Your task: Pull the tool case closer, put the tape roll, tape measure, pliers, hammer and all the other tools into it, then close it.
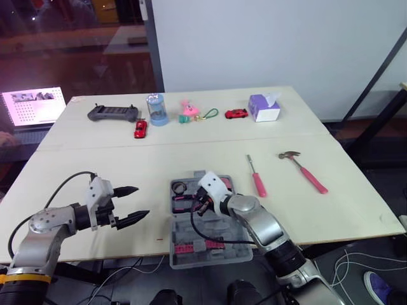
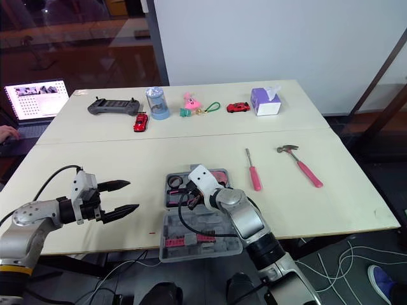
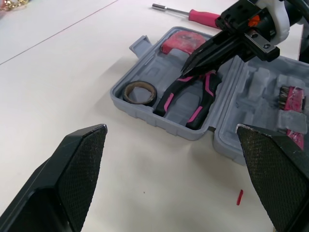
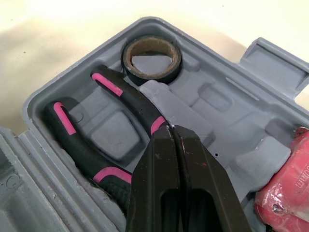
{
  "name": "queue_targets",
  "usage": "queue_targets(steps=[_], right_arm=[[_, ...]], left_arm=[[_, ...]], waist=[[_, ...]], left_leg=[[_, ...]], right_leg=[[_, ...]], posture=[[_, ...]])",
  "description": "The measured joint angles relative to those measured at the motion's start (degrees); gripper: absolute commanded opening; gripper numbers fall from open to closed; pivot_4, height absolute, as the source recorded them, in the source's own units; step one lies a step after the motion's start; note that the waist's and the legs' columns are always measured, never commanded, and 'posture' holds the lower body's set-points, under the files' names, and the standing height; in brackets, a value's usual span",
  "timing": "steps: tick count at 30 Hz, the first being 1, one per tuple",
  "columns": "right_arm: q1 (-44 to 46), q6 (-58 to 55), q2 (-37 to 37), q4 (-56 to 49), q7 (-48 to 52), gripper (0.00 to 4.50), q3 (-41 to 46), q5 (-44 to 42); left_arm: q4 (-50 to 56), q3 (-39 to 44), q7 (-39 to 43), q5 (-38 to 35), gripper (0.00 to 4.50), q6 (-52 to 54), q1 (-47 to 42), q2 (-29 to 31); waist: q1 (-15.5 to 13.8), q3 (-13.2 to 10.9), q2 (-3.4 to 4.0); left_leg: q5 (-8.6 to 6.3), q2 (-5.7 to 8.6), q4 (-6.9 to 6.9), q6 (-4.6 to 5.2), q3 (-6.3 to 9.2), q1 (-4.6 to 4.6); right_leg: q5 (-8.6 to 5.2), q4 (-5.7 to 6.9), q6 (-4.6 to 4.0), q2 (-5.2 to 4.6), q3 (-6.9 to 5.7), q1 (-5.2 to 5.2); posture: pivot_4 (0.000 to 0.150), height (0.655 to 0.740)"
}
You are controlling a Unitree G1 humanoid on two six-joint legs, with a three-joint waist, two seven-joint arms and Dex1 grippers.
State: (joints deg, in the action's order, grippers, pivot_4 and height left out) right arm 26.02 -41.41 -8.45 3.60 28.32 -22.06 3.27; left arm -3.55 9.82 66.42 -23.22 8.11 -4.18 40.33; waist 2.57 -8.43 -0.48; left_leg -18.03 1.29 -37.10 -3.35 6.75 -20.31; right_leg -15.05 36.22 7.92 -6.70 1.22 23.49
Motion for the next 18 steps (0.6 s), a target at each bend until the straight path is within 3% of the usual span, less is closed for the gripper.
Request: queue_targets(steps=[8,12,15,18], right_arm=[[0.94,-2.08,0.13,-0.39,0.56,0.06,0.29,-0.71],[-0.06,-1.36,-0.08,-2.58,1.82,0.06,5.27,-4.86],[0.87,-2.97,-5.08,-10.53,4.66,0.00,9.93,-8.65],[1.72,-7.06,-14.85,-16.79,9.44,0.00,13.75,-11.51]], left_arm=[[0.31,-0.05,1.05,0.15,4.50,-0.20,0.51,0.25],[0.99,-1.64,1.09,0.68,4.50,0.08,0.34,0.27],[1.77,-3.80,1.14,1.23,3.62,1.62,-0.28,0.35],[1.52,-5.75,1.11,1.86,2.09,2.98,-1.12,0.73]], waist=[[-0.03,0.00,0.00],[-0.13,-0.22,0.16],[-0.25,-0.39,0.30],[-0.25,-0.41,0.28]], left_leg=[[-0.01,0.00,0.01,0.01,0.00,0.03],[0.00,0.01,-0.01,0.00,0.01,-0.12],[0.00,0.01,-0.04,0.00,0.01,-0.17],[-0.02,0.00,-0.01,0.04,0.02,-0.14]], right_leg=[[0.00,-0.03,0.00,0.00,-0.01,-0.04],[0.01,-0.03,0.01,-0.01,0.00,0.06],[0.01,-0.05,0.02,-0.02,-0.01,0.07],[0.01,-0.09,0.01,-0.01,-0.05,0.04]], posture=[[0.150,0.7400],[0.150,0.7400],[0.150,0.7400],[0.150,0.7400]])
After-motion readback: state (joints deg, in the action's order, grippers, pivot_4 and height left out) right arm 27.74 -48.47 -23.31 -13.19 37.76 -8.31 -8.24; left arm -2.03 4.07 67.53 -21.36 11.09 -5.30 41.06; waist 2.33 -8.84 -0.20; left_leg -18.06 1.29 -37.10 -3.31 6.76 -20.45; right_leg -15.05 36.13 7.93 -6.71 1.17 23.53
